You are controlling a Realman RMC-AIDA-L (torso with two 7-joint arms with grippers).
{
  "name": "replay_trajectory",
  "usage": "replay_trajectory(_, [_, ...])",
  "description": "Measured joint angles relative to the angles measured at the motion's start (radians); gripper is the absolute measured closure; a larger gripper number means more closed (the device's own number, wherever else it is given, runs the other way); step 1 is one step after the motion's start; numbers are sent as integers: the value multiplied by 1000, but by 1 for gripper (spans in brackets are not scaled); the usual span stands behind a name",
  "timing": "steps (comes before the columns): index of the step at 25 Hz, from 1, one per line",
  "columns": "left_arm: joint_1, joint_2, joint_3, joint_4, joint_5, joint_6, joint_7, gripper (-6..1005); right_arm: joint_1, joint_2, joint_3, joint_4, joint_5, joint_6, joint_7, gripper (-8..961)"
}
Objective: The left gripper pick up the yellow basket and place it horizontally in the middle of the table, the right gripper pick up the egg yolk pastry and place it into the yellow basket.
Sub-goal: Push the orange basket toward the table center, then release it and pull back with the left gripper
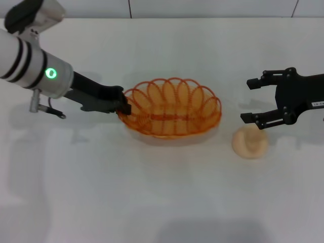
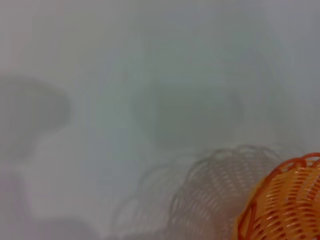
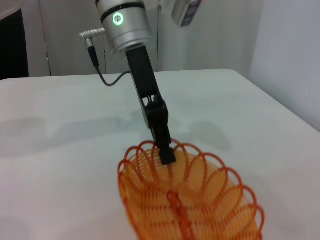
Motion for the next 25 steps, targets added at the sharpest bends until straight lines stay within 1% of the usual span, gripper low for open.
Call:
replay_trajectory(2, [-9, -8, 22, -4, 0, -5, -6, 915, 0, 0, 0, -2, 0, 0, -1, 113])
replay_trajectory(6, [-12, -20, 32, -5, 0, -11, -16, 910, -5, 1, 0, -9, 0, 0, -2, 113])
replay_trajectory(20, [-5, -22, 45, -7, -7, -26, -21, 895, -10, 8, 0, -9, -2, 9, -6, 113])
replay_trajectory(25, [-5, -21, 46, -7, -6, -28, -18, 702, -10, 10, 0, -5, -2, 16, -11, 113])
